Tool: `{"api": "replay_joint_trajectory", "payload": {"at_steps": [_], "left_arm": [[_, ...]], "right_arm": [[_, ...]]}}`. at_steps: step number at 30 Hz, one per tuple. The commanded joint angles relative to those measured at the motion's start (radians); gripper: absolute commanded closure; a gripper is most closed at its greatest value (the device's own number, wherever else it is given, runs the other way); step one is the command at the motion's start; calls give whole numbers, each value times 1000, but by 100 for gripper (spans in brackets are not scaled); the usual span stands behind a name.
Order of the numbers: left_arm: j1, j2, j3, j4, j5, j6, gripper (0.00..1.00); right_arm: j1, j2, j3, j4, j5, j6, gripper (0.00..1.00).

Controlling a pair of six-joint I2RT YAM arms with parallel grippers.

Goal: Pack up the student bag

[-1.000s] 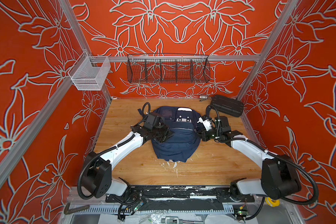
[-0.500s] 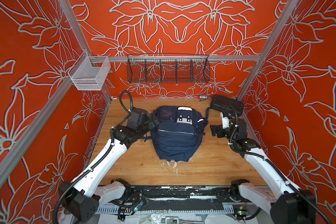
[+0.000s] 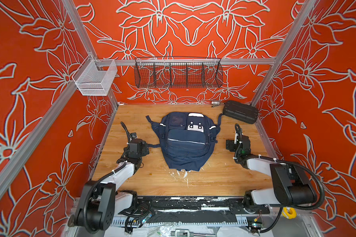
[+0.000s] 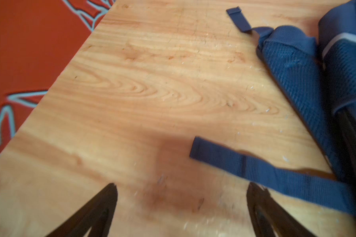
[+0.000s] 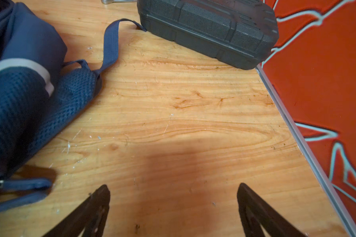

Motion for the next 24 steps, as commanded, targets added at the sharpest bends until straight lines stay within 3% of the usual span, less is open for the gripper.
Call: {"api": "replay_joint_trajectory", "payload": {"at_steps": [1, 2, 4, 6, 8, 24], "left_arm": [[14, 97, -26, 283, 133, 91, 3], [16, 99, -22, 273, 146, 90, 3], [26, 98, -15, 258, 159, 87, 3], [28, 93, -15, 248, 163, 85, 3], [29, 92, -8, 234, 166, 84, 3], [51, 99, 2, 223, 215, 84, 3]], "right_arm": [[-9, 23, -76, 281, -62, -33, 3], [-9, 46, -93, 350, -77, -41, 3], [-12, 12, -61, 220, -85, -32, 3], [-19, 40, -76, 302, -96, -36, 3], [-19, 18, -63, 238, -94, -34, 3], [-19, 20, -67, 254, -94, -37, 3]]}}
